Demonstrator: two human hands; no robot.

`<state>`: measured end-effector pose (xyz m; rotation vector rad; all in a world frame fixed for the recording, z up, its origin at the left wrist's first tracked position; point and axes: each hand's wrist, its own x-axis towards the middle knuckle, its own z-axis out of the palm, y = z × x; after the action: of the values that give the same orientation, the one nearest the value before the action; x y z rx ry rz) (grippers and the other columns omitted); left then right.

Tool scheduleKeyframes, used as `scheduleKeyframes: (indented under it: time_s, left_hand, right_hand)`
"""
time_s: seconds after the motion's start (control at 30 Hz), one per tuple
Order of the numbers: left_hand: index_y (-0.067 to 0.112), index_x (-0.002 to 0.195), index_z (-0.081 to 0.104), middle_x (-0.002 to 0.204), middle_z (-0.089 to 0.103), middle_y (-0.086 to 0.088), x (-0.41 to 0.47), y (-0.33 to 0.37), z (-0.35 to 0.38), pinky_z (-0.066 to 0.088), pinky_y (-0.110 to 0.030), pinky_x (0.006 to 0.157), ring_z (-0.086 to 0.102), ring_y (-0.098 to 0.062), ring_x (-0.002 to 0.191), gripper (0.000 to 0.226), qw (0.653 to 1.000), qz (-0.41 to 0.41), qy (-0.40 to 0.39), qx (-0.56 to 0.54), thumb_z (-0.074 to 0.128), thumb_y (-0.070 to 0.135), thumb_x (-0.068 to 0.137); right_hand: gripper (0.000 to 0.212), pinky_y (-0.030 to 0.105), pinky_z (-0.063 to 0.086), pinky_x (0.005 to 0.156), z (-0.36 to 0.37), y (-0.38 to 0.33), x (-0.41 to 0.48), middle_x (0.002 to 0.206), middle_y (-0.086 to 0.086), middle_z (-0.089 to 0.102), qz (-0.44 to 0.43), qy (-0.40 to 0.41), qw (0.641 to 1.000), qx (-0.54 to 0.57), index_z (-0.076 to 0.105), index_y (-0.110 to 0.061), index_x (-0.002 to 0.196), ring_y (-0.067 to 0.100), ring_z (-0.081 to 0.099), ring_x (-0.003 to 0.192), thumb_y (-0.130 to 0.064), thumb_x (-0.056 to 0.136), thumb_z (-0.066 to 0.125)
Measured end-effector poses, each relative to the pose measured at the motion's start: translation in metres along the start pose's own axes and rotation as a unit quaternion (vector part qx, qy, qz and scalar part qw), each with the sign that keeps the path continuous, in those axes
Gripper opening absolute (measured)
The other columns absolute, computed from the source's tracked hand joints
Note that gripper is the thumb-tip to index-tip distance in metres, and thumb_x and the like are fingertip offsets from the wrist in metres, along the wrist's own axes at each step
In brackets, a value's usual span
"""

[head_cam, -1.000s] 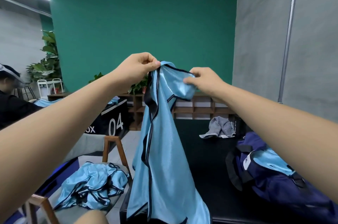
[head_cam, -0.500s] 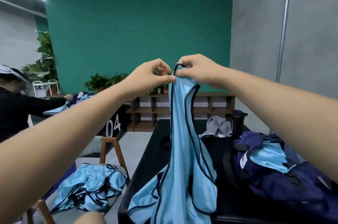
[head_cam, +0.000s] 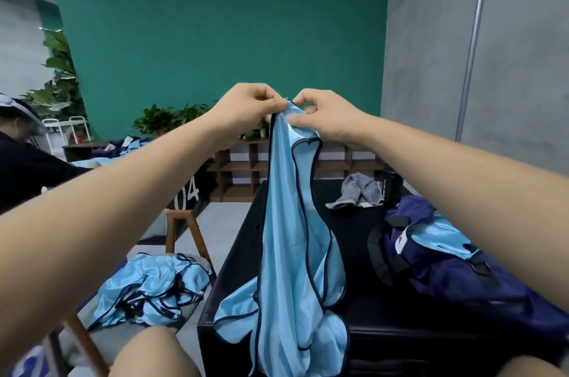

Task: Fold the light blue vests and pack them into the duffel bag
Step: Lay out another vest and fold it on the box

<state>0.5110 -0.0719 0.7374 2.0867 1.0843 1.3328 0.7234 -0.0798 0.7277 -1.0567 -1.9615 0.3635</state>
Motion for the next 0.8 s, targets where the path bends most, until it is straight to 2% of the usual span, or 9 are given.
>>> scheduleKeyframes:
  time_s: [0.07,0.13,0.23,0.3,0.37,0.47,0.53,0.67,0.8]
  left_hand:
    - [0.020,0.087,0.078,0.103,0.074,-0.024,0.002,-0.004,0.001,0.044,-0.045,0.069,0.052,-0.026,0.076,0.024,1.000,-0.013,0.016,-0.003,0.080,0.044,0.086]
    - [0.017,0.089,0.078,0.092,0.074,-0.016,0.002,-0.007,0.001,0.042,-0.044,0.069,0.050,-0.026,0.076,0.026,0.999,-0.024,0.024,-0.003,0.079,0.043,0.088]
    - [0.015,0.093,0.077,0.089,0.068,-0.009,0.003,-0.014,0.000,0.038,-0.041,0.071,0.047,-0.025,0.076,0.025,0.999,-0.036,0.033,0.008,0.077,0.039,0.093]
    - [0.017,0.091,0.077,0.088,0.067,-0.007,0.001,-0.017,-0.001,0.037,-0.041,0.072,0.047,-0.025,0.075,0.022,0.998,-0.043,0.034,0.005,0.077,0.039,0.093]
    - [0.021,0.087,0.077,0.089,0.067,-0.006,0.002,-0.019,-0.001,0.039,-0.041,0.068,0.049,-0.022,0.072,0.020,0.998,-0.044,0.039,0.004,0.078,0.041,0.091]
    - [0.020,0.089,0.076,0.088,0.067,-0.002,0.001,-0.020,-0.001,0.038,-0.034,0.059,0.048,-0.016,0.066,0.019,0.998,-0.040,0.047,0.018,0.076,0.039,0.095]
    - [0.019,0.092,0.076,0.091,0.068,-0.002,0.003,-0.022,-0.002,0.041,-0.035,0.063,0.050,-0.017,0.071,0.020,0.998,-0.037,0.052,0.018,0.075,0.039,0.095]
    - [0.010,0.099,0.075,0.094,0.067,-0.006,0.003,-0.021,-0.001,0.042,-0.039,0.070,0.049,-0.022,0.075,0.027,0.997,-0.045,0.057,0.010,0.075,0.037,0.096]
    - [0.010,0.099,0.074,0.093,0.066,-0.007,0.003,-0.021,0.001,0.041,-0.043,0.072,0.047,-0.024,0.077,0.028,0.997,-0.050,0.056,-0.004,0.075,0.037,0.094]
  right_hand:
    - [0.029,0.030,0.043,0.065,0.012,0.017,-0.012,0.080,0.005,0.071,0.022,-0.016,1.000,0.009,0.068,-0.014,0.105,0.011,0.056,0.066,-0.036,0.092,0.080]
    - [0.031,0.034,0.052,0.072,0.027,0.040,-0.028,0.099,0.013,0.077,0.050,-0.035,0.998,0.035,0.068,-0.017,0.107,0.011,0.063,0.074,-0.040,0.091,0.081]
    - [0.027,0.038,0.055,0.074,0.051,0.080,-0.059,0.096,0.004,0.075,0.082,-0.040,0.996,0.010,0.068,-0.029,0.103,0.013,0.064,0.075,-0.048,0.087,0.081]
    - [0.026,0.041,0.060,0.085,0.071,0.107,-0.086,0.095,-0.004,0.074,0.109,-0.027,0.994,-0.014,0.068,-0.031,0.102,0.015,0.069,0.083,-0.042,0.085,0.085]
    - [0.030,0.039,0.058,0.092,0.092,0.131,-0.115,0.100,-0.006,0.072,0.132,-0.016,0.991,-0.006,0.068,-0.028,0.106,0.013,0.068,0.088,-0.034,0.084,0.088]
    - [0.038,0.029,0.052,0.092,0.119,0.155,-0.160,0.110,-0.010,0.067,0.155,0.014,0.988,-0.010,0.065,-0.030,0.112,0.003,0.063,0.097,-0.037,0.083,0.088]
    - [0.039,0.025,0.049,0.090,0.134,0.165,-0.190,0.111,-0.014,0.060,0.170,0.040,0.985,-0.012,0.061,-0.035,0.111,-0.002,0.060,0.102,-0.040,0.082,0.086]
    - [0.053,0.030,0.049,0.082,0.160,0.181,-0.240,0.102,-0.015,0.054,0.207,0.121,0.970,-0.042,0.044,-0.037,0.100,0.005,0.056,0.098,-0.052,0.073,0.087]
    - [0.059,0.036,0.050,0.074,0.174,0.189,-0.259,0.090,-0.011,0.049,0.245,0.115,0.957,-0.105,0.039,-0.030,0.086,0.010,0.051,0.083,-0.068,0.071,0.082]
